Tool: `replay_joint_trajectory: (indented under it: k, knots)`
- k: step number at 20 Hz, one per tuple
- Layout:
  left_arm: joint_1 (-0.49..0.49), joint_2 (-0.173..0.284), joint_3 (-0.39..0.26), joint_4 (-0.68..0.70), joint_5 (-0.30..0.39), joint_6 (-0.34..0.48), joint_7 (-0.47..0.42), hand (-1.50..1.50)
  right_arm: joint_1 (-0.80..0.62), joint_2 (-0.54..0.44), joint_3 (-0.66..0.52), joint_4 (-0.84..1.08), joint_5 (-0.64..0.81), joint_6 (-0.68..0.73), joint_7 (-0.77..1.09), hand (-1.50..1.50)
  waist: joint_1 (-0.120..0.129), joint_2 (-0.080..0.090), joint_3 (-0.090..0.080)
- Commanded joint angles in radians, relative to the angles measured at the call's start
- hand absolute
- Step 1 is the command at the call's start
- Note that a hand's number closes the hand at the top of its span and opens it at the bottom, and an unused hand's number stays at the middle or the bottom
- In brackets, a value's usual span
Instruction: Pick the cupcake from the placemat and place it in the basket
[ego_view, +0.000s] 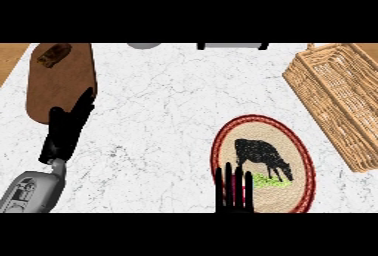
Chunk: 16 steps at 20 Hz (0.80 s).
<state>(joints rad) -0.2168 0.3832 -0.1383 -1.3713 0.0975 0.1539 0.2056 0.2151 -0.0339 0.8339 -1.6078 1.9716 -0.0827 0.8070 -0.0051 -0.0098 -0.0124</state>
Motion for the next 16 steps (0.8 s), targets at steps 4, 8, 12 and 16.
replay_joint_trajectory:
  k: [4,8,12,16]
  knots:
    - [-0.014,-0.005,0.016,0.038,-0.004,-0.034,-0.021,0.00,-0.101,-0.093,-0.040,0.022,0.076,0.052,-0.036,1.50,0.003,0.011,0.012]
    - [-0.015,-0.012,0.009,-0.006,-0.016,-0.021,0.022,0.00,-0.146,-0.114,-0.043,0.085,0.100,0.018,-0.019,1.50,0.009,0.010,0.013]
    - [-0.030,-0.035,0.020,0.006,-0.019,-0.006,0.022,0.00,-0.144,-0.123,0.021,0.088,0.157,0.054,0.015,1.50,0.006,0.009,0.013]
    - [-0.035,-0.032,0.022,0.023,-0.025,-0.020,-0.005,0.00,-0.199,-0.069,-0.156,-0.036,-0.331,0.202,-0.325,1.50,0.025,0.023,0.013]
